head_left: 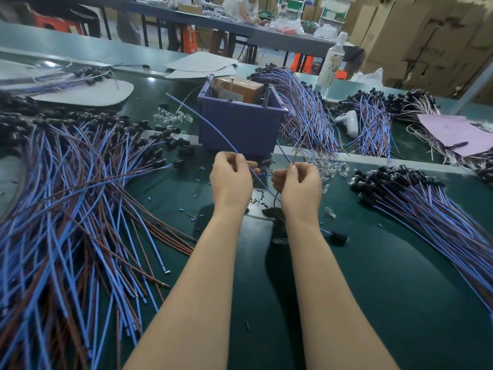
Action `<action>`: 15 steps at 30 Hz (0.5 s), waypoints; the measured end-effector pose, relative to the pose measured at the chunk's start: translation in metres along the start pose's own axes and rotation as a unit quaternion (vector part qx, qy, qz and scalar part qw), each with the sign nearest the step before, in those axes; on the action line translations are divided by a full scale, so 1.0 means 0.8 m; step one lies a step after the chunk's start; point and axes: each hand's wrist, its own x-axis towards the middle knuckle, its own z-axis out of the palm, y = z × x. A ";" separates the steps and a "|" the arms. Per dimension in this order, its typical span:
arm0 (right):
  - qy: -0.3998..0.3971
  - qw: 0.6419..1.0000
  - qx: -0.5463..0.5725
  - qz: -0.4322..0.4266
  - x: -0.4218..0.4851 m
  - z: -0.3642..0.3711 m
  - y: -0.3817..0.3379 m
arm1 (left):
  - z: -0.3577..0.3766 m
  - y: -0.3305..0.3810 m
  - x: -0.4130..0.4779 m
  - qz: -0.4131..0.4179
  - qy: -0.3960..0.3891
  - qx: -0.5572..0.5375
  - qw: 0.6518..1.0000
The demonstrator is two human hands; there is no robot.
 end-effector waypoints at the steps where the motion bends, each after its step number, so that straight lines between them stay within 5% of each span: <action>1: 0.004 1.000 -0.010 -0.002 0.000 -0.001 0.000 | -0.001 0.000 0.000 0.006 0.007 0.003 1.000; 15: -0.066 0.984 -0.158 -0.048 -0.017 0.006 -0.001 | -0.003 -0.008 0.000 0.047 -0.036 0.101 0.993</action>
